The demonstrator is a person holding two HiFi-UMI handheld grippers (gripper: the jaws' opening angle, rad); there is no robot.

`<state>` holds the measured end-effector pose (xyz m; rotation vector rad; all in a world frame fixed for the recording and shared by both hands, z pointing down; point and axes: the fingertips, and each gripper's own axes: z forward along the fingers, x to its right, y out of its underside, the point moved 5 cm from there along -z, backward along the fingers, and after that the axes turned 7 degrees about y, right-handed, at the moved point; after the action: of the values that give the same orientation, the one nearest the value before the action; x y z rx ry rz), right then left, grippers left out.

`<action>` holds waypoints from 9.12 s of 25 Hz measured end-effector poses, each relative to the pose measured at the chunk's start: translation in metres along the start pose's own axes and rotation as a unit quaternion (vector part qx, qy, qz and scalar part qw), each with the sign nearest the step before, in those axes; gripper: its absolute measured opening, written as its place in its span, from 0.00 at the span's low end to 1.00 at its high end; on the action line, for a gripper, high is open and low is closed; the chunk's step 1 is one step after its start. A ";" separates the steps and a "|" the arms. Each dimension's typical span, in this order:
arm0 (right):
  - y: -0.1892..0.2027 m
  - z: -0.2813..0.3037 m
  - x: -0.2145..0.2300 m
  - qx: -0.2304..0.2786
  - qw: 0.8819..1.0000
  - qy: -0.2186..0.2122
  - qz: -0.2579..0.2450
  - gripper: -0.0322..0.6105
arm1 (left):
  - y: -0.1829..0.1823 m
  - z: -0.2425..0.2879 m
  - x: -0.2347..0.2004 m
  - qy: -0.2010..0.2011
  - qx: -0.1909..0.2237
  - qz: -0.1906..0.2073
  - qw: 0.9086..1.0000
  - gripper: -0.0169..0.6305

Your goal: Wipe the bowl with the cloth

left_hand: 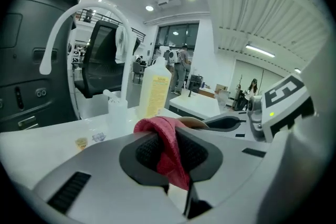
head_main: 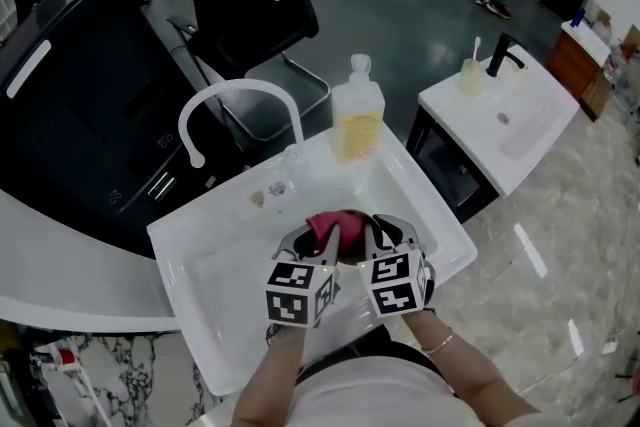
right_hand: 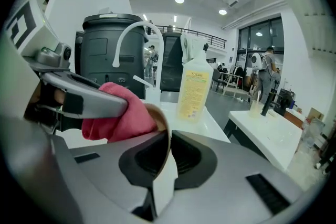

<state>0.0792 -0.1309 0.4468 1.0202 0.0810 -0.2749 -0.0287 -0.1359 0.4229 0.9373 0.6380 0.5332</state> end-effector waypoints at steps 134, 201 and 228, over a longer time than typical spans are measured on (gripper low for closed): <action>0.094 0.117 0.003 -0.203 0.971 -0.065 0.106 0.08 | 0.044 -0.070 -0.080 -0.168 0.051 -0.103 0.979 0.12; 0.023 0.055 0.007 0.010 0.993 -0.060 0.103 0.16 | 0.046 -0.089 -0.076 -0.171 0.080 -0.085 0.978 0.12; -0.017 -0.109 0.000 0.167 0.978 -0.055 0.113 0.06 | 0.034 -0.128 -0.029 -0.124 0.110 -0.003 0.986 0.12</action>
<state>0.0814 -0.0467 0.3757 1.3338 -0.1877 -0.1384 -0.1434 -0.0664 0.4040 1.1888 0.4809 0.3372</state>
